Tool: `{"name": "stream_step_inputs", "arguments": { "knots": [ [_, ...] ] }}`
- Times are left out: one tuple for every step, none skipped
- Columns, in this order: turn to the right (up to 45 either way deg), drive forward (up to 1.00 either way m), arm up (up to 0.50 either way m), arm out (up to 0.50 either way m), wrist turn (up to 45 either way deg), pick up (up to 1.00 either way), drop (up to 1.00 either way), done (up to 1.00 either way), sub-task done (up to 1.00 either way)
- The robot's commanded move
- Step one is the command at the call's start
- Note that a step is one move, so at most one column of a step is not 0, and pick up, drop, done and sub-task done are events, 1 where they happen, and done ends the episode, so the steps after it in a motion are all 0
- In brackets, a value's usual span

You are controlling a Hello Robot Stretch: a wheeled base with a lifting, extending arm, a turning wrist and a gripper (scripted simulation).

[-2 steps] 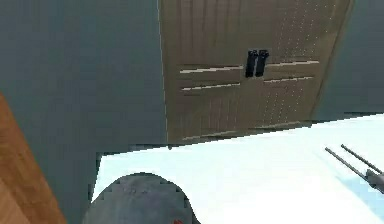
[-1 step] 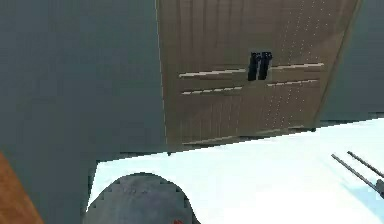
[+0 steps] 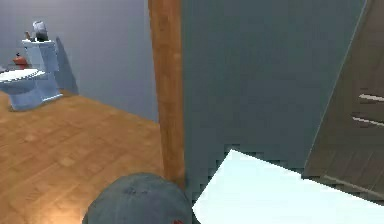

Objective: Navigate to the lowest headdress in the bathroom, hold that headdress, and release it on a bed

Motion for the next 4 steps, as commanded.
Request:
{"name": "stream_step_inputs", "arguments": {
  "knots": [
    [-30.0,0.0,0.0,0.0,0.0,0.0,0.0,0.0,0.0],
    [0.0,0.35,0.0,0.0,0.0,0.0,0.0,0.0,0.0],
    [-21.0,0.0,0.0,0.0,0.0,0.0,0.0,0.0,0.0],
    [0.0,0.9,0.0,0.0,0.0,0.0,0.0,0.0,0.0]
  ]
}}
